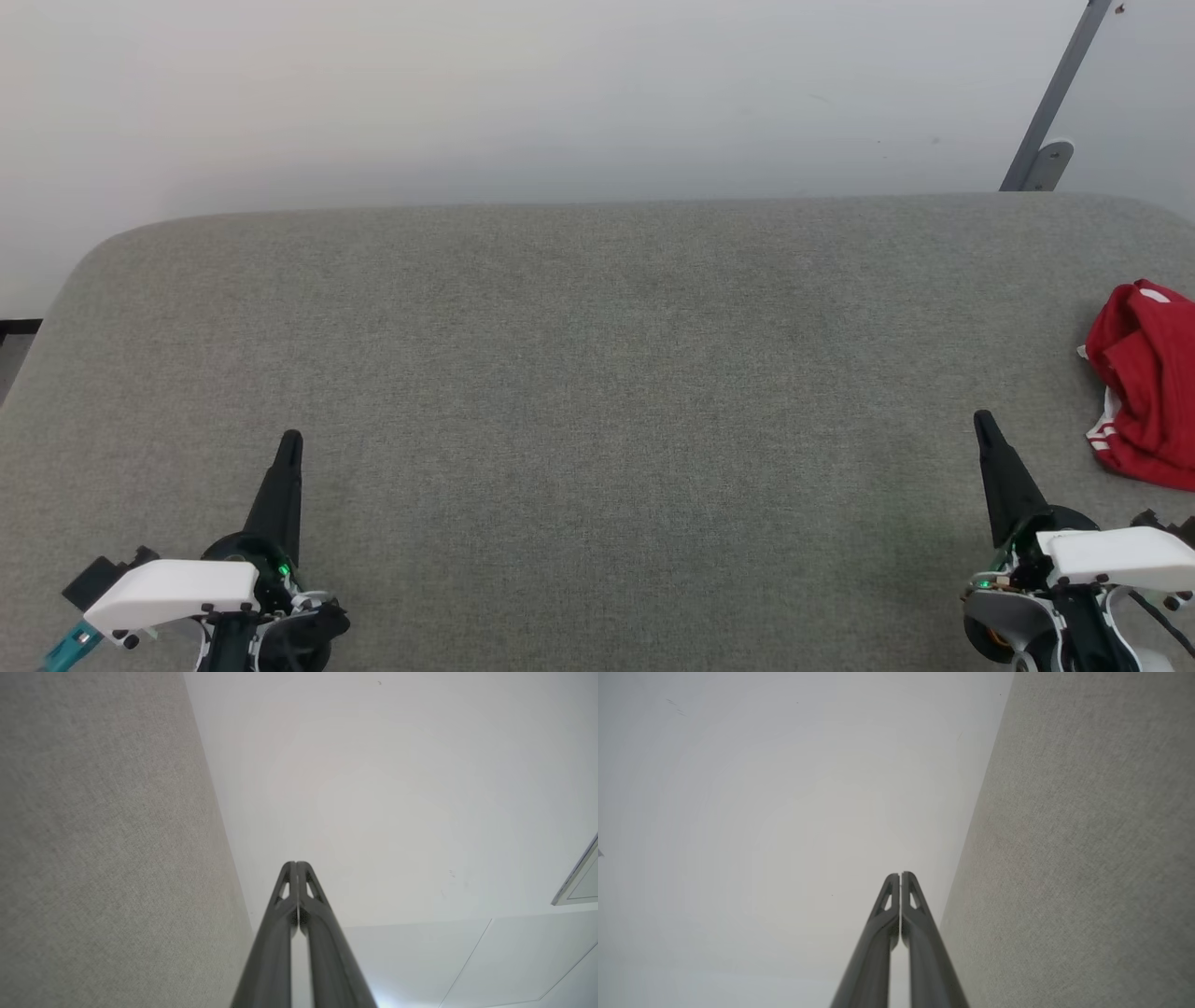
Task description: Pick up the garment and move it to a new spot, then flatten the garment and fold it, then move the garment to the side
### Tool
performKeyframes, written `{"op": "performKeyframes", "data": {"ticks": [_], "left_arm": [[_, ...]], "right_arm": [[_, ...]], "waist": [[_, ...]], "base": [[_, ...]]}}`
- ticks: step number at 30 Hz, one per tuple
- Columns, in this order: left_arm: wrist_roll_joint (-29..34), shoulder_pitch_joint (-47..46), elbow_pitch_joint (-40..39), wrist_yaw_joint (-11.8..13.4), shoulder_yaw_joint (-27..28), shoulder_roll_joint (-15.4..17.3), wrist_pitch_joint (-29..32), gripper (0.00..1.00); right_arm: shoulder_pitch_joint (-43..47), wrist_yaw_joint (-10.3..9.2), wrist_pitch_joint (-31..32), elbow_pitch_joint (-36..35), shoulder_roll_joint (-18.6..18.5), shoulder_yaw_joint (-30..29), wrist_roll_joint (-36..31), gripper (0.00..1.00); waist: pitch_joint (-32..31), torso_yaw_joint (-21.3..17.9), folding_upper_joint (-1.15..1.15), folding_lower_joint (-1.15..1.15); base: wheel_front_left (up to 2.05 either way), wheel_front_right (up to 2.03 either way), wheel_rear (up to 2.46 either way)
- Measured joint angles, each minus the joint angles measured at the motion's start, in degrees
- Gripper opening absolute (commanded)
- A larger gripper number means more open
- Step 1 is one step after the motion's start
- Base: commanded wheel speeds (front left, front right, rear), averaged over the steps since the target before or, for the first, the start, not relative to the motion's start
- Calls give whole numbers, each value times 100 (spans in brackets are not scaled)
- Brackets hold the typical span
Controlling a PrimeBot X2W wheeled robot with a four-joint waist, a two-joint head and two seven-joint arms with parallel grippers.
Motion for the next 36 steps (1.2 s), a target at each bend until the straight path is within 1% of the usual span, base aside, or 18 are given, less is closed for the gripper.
{"op": "performKeyframes", "data": {"ticks": [9,36], "left_arm": [[-253,-51,31,0,21,-41,81,0],[-253,-56,31,0,31,-46,92,0]], "right_arm": [[-61,0,89,21,16,-4,319,0],[-77,0,89,22,18,-5,320,0]], "waist": [[-1,-6,0,0],[-1,-7,0,0]], "base": [[0,0,0],[0,0,0]]}}
